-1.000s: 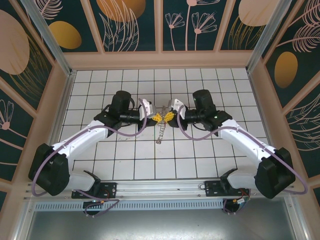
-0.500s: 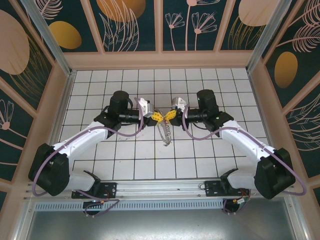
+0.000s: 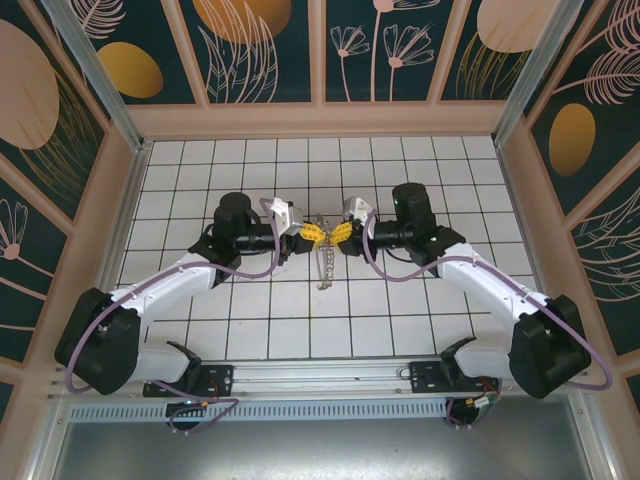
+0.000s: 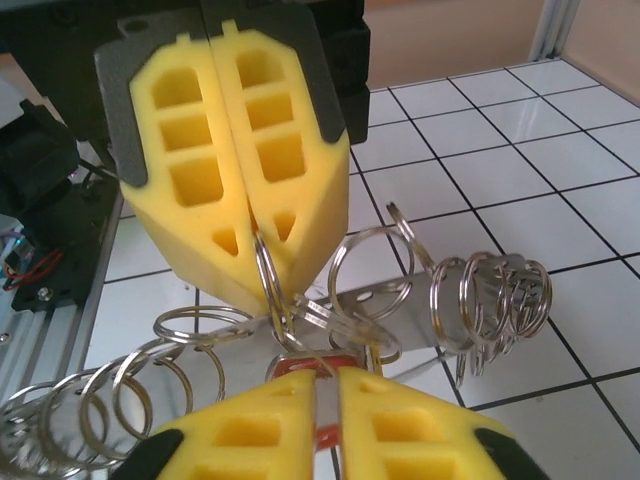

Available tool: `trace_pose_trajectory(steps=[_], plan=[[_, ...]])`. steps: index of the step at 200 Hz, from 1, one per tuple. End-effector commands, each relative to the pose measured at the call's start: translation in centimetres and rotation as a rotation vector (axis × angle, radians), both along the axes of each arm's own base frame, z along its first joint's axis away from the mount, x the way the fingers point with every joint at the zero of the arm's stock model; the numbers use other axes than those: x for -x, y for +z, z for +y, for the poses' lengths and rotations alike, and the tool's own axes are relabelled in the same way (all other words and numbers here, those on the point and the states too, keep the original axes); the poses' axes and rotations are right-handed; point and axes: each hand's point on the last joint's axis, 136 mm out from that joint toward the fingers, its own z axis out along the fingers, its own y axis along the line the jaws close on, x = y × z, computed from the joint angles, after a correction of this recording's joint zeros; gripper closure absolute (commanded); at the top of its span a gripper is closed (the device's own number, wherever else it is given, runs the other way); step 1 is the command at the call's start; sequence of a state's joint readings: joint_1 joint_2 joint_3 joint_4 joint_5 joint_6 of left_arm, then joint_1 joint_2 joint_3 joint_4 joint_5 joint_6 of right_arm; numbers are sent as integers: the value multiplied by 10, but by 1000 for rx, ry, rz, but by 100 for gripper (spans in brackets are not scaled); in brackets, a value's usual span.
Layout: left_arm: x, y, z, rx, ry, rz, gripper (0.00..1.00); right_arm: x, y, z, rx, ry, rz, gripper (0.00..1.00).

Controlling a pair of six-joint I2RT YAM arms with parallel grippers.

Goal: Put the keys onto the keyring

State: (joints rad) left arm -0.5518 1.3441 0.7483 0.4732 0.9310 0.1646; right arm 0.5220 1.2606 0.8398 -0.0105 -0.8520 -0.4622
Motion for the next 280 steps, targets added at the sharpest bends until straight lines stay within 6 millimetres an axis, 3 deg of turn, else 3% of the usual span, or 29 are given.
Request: trace_pose_trajectory(steps=[1,43,84,126,194,253,280], plan=[[3,26,1,52,-6,-93,100,0,20,-3,-27,-32,-89,83],[-2,12,3,-27,12,-112,100,5,32,-11,4,-40,-167,77],[-1,14,2,-25,6,-115,100,14,38,-5,-19,14,-160,82],[-1,16,2,-21,5,-117,100,14,30,7,-4,42,-118,85],[-1,18,2,-16,5,-118,100,8,18,10,19,33,-98,83],[-2,18,1,-13,3,-117,100,14,33,18,-67,88,-90,87],[-2,19,0,-12,2,-119,100,13,30,20,-62,88,-78,87]])
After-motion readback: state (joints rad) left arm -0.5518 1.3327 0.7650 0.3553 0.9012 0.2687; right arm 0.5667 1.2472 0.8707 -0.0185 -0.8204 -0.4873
